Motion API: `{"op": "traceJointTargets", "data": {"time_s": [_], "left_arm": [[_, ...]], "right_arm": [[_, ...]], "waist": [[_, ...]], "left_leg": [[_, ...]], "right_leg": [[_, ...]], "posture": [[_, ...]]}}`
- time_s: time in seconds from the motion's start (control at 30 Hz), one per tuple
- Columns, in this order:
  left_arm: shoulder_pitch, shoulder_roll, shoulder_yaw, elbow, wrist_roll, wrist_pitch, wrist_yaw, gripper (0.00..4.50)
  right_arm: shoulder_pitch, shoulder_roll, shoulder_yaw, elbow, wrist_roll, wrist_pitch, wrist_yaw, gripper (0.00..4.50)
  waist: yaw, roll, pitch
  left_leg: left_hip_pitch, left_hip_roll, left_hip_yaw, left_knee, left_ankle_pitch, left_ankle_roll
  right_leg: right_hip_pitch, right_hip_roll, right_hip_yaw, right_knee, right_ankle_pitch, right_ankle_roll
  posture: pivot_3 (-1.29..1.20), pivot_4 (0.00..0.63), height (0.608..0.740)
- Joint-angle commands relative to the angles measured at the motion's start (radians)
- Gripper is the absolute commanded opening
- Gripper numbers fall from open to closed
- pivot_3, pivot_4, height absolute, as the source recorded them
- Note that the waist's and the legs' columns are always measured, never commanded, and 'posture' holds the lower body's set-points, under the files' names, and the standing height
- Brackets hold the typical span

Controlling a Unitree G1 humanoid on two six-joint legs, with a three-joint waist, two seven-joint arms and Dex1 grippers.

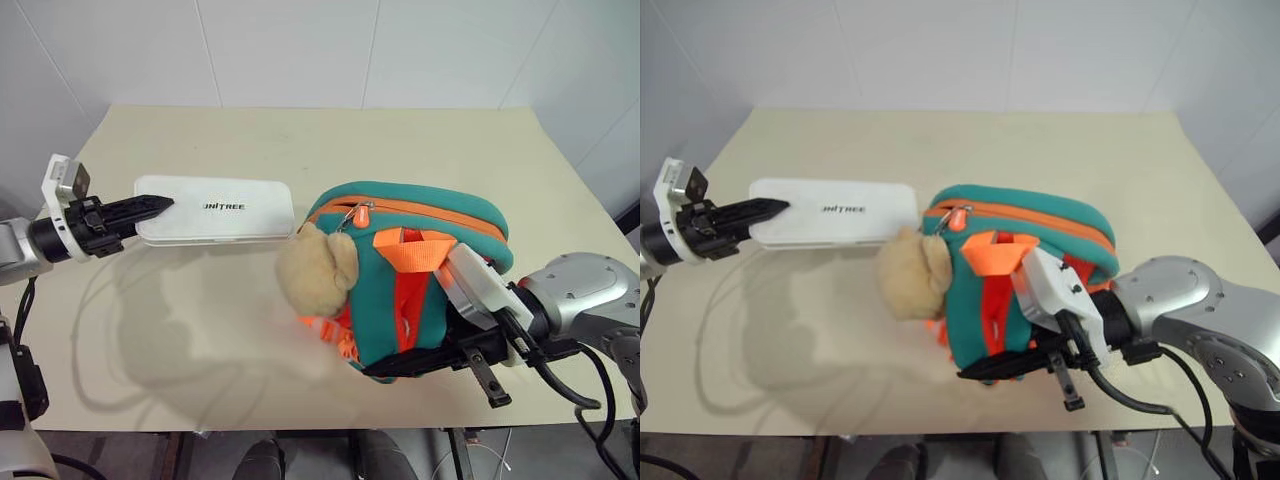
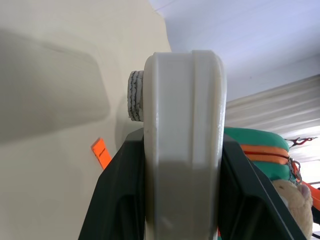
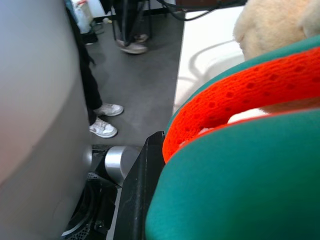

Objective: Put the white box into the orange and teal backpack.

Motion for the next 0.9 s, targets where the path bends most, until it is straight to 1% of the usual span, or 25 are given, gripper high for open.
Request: {"op": "traceJointTargets", "data": {"time_s": [0.03, 0.13, 0.2, 0.3, 0.37, 0.5, 0.6, 0.7, 0.9], "left_arm": [[-0.020, 0.031, 0.017, -0.114, -0.020, -0.009, -0.045, 1.32], [0.076, 0.060, 0.016, -0.299, -0.034, -0.083, -0.113, 1.32], [0.111, 0.069, 0.031, -0.348, -0.035, -0.111, -0.134, 1.32], [0.171, 0.077, 0.075, -0.418, -0.030, -0.223, -0.178, 1.32], [0.208, 0.064, 0.137, -0.465, -0.046, -0.300, -0.199, 1.32], [0.257, 0.015, 0.261, -0.525, -0.076, -0.448, -0.219, 1.32], [0.285, -0.006, 0.312, -0.560, -0.088, -0.521, -0.232, 1.32], [0.302, -0.017, 0.328, -0.586, -0.102, -0.558, -0.239, 1.32], [0.324, -0.037, 0.319, -0.636, -0.113, -0.625, -0.255, 1.32]], "right_arm": [[-0.003, -0.016, 0.002, -0.001, -0.024, -0.046, 0.039, 0.59], [0.008, -0.012, 0.026, 0.017, -0.068, -0.066, 0.048, 0.59], [0.011, -0.012, 0.036, 0.027, -0.087, -0.075, 0.052, 0.59], [0.014, -0.015, 0.040, 0.040, -0.105, -0.083, 0.065, 0.59], [0.021, -0.024, 0.044, 0.053, -0.124, -0.091, 0.079, 0.59], [0.039, -0.042, 0.047, 0.084, -0.158, -0.108, 0.110, 0.59], [0.047, -0.052, 0.052, 0.103, -0.184, -0.125, 0.127, 0.59], [0.044, -0.050, 0.058, 0.115, -0.200, -0.133, 0.137, 0.59], [0.037, -0.033, 0.067, 0.128, -0.218, -0.141, 0.135, 0.59]], "waist": [[0.001, 0.000, 0.000], [-0.002, 0.000, 0.000], [-0.002, 0.000, 0.000], [0.000, 0.000, 0.000], [0.001, 0.000, 0.000], [0.002, 0.000, 0.000], [0.003, 0.000, 0.000], [0.002, 0.000, 0.000], [0.002, 0.000, 0.000]], "left_leg": [[0.000, 0.000, 0.000, 0.000, 0.000, 0.000], [0.000, 0.000, 0.000, 0.001, 0.000, 0.000], [0.000, 0.001, 0.002, 0.000, 0.001, -0.002], [0.000, 0.001, 0.002, 0.000, 0.001, -0.001], [0.000, 0.001, 0.002, 0.001, 0.000, -0.001], [0.000, 0.001, 0.002, 0.002, 0.000, 0.000], [0.001, 0.001, 0.002, 0.003, 0.000, 0.000], [0.001, 0.001, 0.003, 0.003, 0.000, 0.000], [0.001, 0.001, 0.003, 0.004, 0.000, 0.000]], "right_leg": [[0.000, 0.000, 0.000, 0.000, 0.000, 0.000], [0.000, 0.000, 0.001, 0.000, 0.000, 0.000], [-0.001, 0.000, 0.002, 0.000, 0.000, 0.000], [0.000, 0.000, 0.001, -0.001, 0.000, 0.000], [0.000, 0.000, 0.001, -0.001, 0.000, 0.000], [0.000, 0.000, 0.001, -0.002, 0.000, 0.000], [0.000, 0.000, 0.001, -0.002, 0.000, 0.000], [0.000, 0.000, 0.001, -0.001, 0.000, 0.000], [0.001, 0.000, 0.002, 0.000, 0.000, 0.000]], "posture": [[0.00, 0.150, 0.740], [0.00, 0.150, 0.740], [0.00, 0.150, 0.740], [0.00, 0.150, 0.740], [0.00, 0.150, 0.740], [0.00, 0.150, 0.740], [0.00, 0.150, 0.740], [0.00, 0.150, 0.740], [0.00, 0.150, 0.740]]}}
